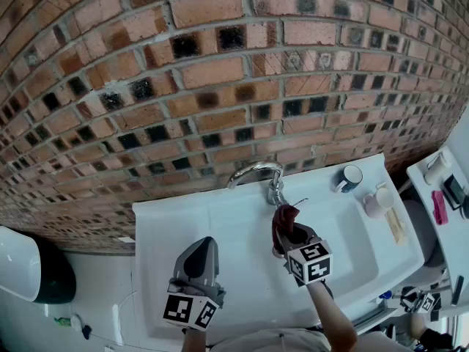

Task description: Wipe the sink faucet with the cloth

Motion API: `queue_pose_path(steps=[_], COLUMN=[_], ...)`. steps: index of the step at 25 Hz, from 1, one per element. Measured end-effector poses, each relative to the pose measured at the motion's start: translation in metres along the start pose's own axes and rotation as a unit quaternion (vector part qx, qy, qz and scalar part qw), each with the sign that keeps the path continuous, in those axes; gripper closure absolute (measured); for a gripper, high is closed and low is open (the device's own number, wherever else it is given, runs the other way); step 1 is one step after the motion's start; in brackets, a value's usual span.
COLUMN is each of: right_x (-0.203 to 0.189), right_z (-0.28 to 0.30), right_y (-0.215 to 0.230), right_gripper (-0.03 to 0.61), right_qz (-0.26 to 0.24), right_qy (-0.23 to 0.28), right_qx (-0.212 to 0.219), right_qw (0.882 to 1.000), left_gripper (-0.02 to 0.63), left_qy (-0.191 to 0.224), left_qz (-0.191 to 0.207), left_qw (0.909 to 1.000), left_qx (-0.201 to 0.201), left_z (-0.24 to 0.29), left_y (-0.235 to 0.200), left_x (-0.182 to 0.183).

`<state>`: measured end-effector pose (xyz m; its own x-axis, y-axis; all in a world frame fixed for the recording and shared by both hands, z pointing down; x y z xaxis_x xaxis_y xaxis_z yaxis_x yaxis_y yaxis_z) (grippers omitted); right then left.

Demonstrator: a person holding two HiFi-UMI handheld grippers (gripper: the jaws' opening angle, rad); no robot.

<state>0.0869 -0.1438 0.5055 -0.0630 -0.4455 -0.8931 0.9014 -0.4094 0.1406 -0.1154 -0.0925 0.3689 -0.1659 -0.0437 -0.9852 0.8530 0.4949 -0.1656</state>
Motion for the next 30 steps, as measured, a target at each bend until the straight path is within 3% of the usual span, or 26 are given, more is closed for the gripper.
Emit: queue_pose_path(steps=[4, 13, 23, 26, 28, 30], right_x=[-0.008, -0.008, 0.02, 0.023, 0.022, 0.014], right_z=[0.02, 0.028, -0.015, -0.025, -0.025, -0.017], right_y=[0.021, 0.04, 0.114, 0.124, 0.113, 0.086], right_gripper=[0.529, 0.528, 0.529, 0.529, 0.529, 0.53], right_qz=[0.029, 0.005, 0.035, 0.071, 0.089, 0.083], right_qy=[-0.014, -0.017, 0.033, 0.047, 0.047, 0.031], right_qx=[-0.018, -0.028, -0.14, -0.165, -0.157, -0.119], right_qw=[0.999, 0.999, 0.989, 0.983, 0.983, 0.989], left_gripper=[0.612, 0.612, 0.612, 0.612, 0.612, 0.612], left_qy=[-0.004, -0.007, 0.003, 0.004, 0.004, 0.003], left_qz=[-0.008, -0.01, -0.012, -0.012, -0.014, -0.016], left_qw=[1.0, 0.9999, 0.9999, 0.9999, 0.9999, 0.9998], left_qx=[0.002, 0.006, 0.012, 0.009, 0.009, 0.01], left_z=[0.009, 0.016, 0.008, 0.008, 0.007, 0.007], left_y=[-0.008, -0.014, -0.019, -0.018, -0.019, -0.021], left_x=[-0.006, -0.011, -0.006, -0.005, -0.006, -0.007])
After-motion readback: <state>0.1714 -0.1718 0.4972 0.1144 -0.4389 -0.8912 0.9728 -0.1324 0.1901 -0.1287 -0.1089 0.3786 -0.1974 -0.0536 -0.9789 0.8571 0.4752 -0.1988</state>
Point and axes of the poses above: the fingertips, and each gripper's own axes: z forward along the fingers, y to its right, x out of its top, the point moved 3 cm from there along -z, backward along the fingers, and after that the axes turned 2 degrees about -x, right-handed, at the moved point
